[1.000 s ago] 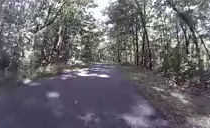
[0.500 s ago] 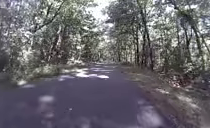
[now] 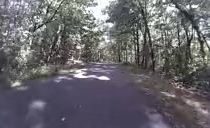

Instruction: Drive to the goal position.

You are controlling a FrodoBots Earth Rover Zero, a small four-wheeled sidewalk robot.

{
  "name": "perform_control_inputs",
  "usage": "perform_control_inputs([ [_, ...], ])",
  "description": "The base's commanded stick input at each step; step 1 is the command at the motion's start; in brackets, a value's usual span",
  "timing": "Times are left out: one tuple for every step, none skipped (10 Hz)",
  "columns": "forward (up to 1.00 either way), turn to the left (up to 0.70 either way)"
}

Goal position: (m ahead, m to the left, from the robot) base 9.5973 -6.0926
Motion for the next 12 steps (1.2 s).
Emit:
perform_control_inputs([
  [0.45, -0.27],
  [0.45, -0.22],
  [0.45, -0.07],
  [0.45, 0.00],
  [0.45, 0.00],
  [0.45, 0.00],
  [0.45, 0.00],
  [0.45, 0.00],
  [0.45, 0.00],
  [0.45, 0.00],
  [0.45, 0.00],
  [0.45, 0.00],
])
